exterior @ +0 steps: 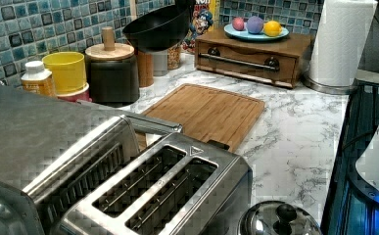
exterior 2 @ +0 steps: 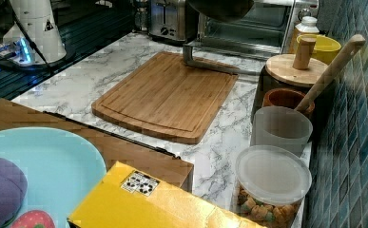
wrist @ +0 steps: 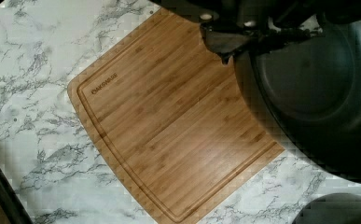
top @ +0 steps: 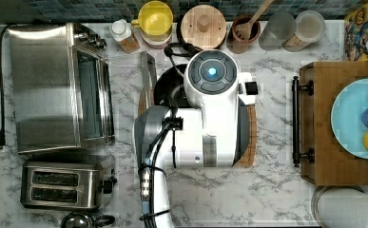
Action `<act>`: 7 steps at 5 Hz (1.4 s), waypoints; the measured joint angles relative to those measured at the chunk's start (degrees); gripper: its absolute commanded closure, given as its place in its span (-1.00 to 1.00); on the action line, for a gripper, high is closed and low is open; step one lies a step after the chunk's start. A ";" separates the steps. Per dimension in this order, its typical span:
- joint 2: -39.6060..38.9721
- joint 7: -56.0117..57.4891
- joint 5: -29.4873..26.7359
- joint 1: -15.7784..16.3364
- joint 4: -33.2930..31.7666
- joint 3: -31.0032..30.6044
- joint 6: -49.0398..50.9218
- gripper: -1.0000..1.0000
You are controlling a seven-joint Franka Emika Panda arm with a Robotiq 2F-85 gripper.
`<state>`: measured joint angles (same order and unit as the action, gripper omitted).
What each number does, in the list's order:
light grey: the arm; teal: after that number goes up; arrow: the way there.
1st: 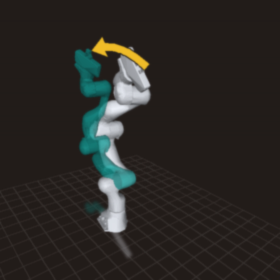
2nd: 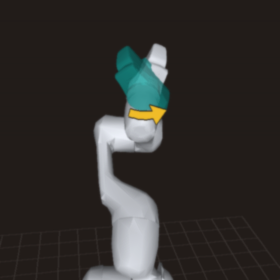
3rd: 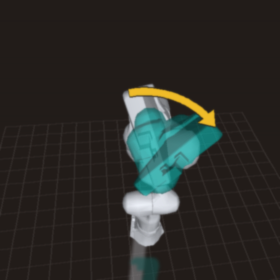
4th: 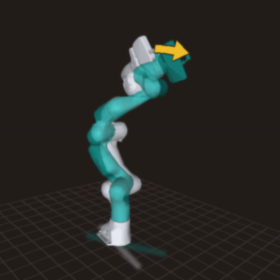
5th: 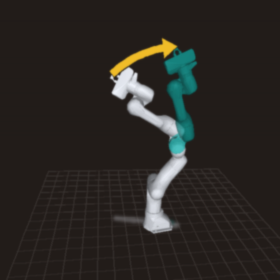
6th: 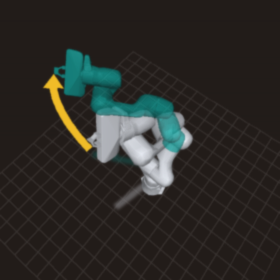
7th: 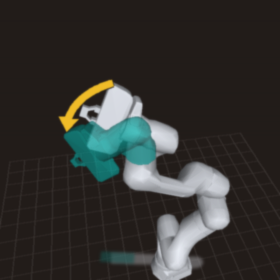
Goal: Put the bowl in the oven.
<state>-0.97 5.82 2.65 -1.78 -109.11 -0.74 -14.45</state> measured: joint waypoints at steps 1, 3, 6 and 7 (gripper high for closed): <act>0.00 0.01 0.16 -0.46 -0.56 -0.52 0.06 1.00; -0.77 9.61 0.16 -0.45 -2.07 -0.36 -6.28 1.00; -7.22 26.83 0.29 0.88 -2.41 -4.72 -15.82 1.00; -8.89 26.83 0.16 2.34 -2.41 -6.12 -16.16 1.00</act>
<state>-9.85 32.65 2.80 0.56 -111.51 -6.86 -30.61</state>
